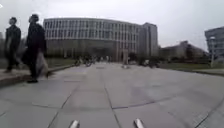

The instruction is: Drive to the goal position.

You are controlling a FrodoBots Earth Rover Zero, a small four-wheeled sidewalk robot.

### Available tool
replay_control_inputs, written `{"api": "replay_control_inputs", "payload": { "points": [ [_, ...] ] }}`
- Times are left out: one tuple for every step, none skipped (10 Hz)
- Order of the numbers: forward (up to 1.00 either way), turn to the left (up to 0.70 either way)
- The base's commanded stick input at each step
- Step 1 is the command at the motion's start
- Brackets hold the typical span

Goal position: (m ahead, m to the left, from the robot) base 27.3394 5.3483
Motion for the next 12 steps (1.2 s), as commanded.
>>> {"api": "replay_control_inputs", "payload": {
  "points": [
    [0.85,-0.03],
    [0.85,-0.03],
    [0.85,-0.03],
    [0.85,-0.03],
    [0.85,-0.03],
    [0.85,-0.03],
    [0.85,-0.03],
    [0.85,-0.03],
    [0.85,-0.03],
    [0.85,-0.03],
    [0.85,-0.03],
    [0.85,-0.03]
  ]
}}
